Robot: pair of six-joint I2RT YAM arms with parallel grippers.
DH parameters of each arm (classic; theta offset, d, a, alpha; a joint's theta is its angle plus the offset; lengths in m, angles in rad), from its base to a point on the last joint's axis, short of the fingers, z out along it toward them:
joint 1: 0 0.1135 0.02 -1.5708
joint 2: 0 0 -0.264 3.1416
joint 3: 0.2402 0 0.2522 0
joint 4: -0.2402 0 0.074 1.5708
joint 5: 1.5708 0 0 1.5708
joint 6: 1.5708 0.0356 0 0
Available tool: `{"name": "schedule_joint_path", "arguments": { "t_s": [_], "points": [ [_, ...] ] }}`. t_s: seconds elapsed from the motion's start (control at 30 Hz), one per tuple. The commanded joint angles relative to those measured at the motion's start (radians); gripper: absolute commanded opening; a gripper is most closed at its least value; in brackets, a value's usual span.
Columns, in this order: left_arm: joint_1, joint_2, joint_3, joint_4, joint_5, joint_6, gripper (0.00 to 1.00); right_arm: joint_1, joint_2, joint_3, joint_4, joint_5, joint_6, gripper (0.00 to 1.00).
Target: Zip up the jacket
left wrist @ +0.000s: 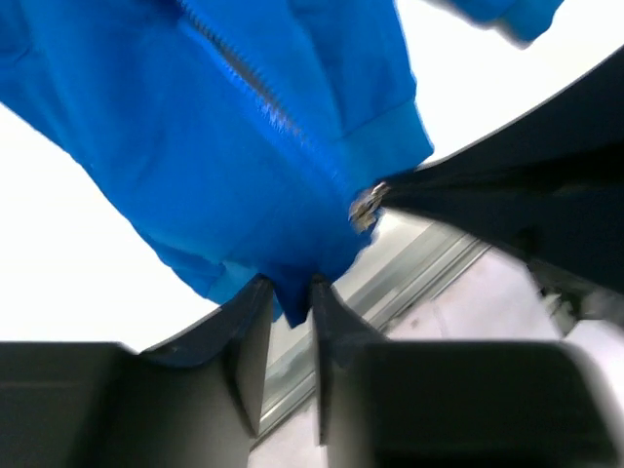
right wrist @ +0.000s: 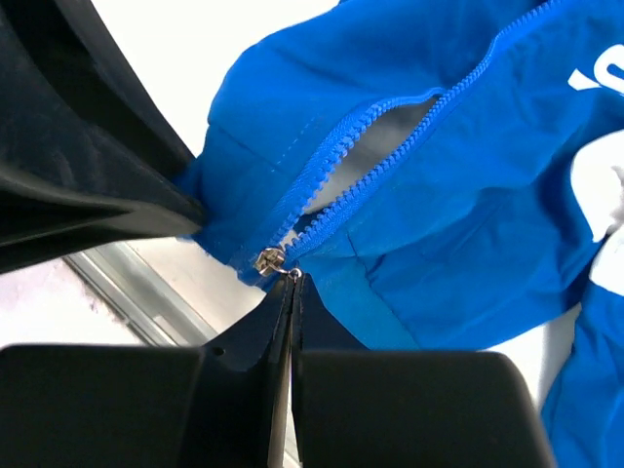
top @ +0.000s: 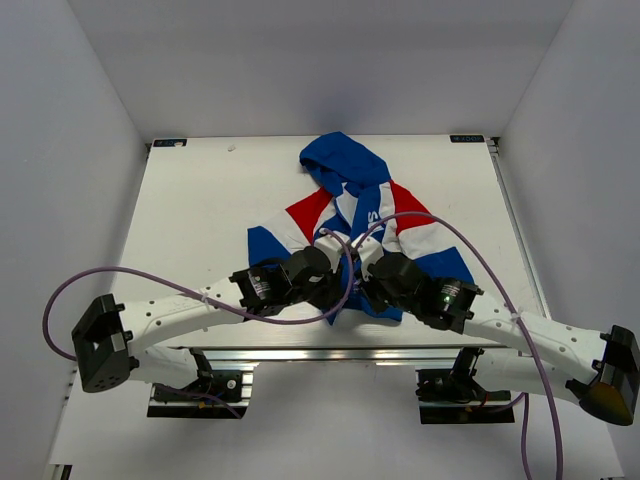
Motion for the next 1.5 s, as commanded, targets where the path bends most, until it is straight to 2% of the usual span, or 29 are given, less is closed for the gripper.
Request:
{"name": "schedule_joint_path", "arguments": {
  "t_s": [0.0, 0.1, 0.2, 0.23, 0.27, 0.4, 0.5, 0.67, 0.73, 0.9, 0.97, 1.1, 1.23, 1.33, 1.47],
  "points": [
    [-0.012, -0.045, 0.036, -0.104, 0.027, 0.084, 0.35, -0.013, -0.004, 0.069, -0.057, -0.021, -0.01, 0.0],
    [-0.012, -0.067, 0.041, -0.116, 0.041, 0.144, 0.5, -0.013, -0.009, 0.075, -0.073, -0.055, -0.015, 0.0],
    [-0.012, -0.09, 0.041, -0.106, 0.062, 0.228, 0.77, -0.013, -0.001, 0.088, -0.08, -0.064, -0.019, 0.0],
    [-0.012, -0.099, 0.041, -0.101, 0.067, 0.245, 0.91, -0.013, 0.002, 0.092, -0.08, -0.061, -0.022, 0.0],
    [-0.012, -0.103, 0.041, -0.095, 0.071, 0.288, 0.98, -0.013, 0.004, 0.097, -0.082, -0.061, -0.027, 0.0],
    [-0.012, -0.128, 0.039, -0.057, 0.098, 0.382, 0.98, -0.02, 0.028, 0.126, -0.094, -0.066, -0.039, 0.0],
    [-0.012, -0.153, 0.016, -0.017, 0.196, 0.475, 0.98, -0.061, 0.054, 0.166, -0.128, -0.112, -0.033, 0.0],
    [-0.012, -0.153, 0.027, 0.04, 0.202, 0.557, 0.98, -0.221, 0.089, 0.235, -0.171, -0.36, -0.029, 0.0],
    [-0.012, -0.151, 0.021, 0.066, 0.248, 0.589, 0.98, -0.261, 0.1, 0.253, -0.185, -0.422, -0.035, 0.0],
    [-0.012, -0.11, 0.053, 0.059, 0.392, 0.643, 0.98, -0.301, 0.146, 0.312, -0.234, -0.485, -0.061, 0.0],
    [-0.013, -0.093, 0.074, 0.048, 0.424, 0.664, 0.95, -0.313, 0.166, 0.325, -0.248, -0.492, -0.058, 0.0],
    [-0.013, -0.085, 0.045, 0.074, 0.317, 0.672, 0.94, -0.327, 0.162, 0.33, -0.238, -0.531, -0.055, 0.0],
    [-0.013, -0.035, 0.071, 0.052, 0.263, 0.687, 0.85, -0.341, 0.168, 0.345, -0.246, -0.572, -0.047, 0.0],
    [-0.013, -0.005, 0.081, 0.052, 0.247, 0.695, 0.71, -0.352, 0.178, 0.361, -0.258, -0.583, -0.039, 0.0],
    [-0.013, 0.013, 0.062, 0.088, 0.184, 0.707, 0.64, -0.361, 0.185, 0.372, -0.263, -0.621, -0.036, 0.0]
  ]
}}
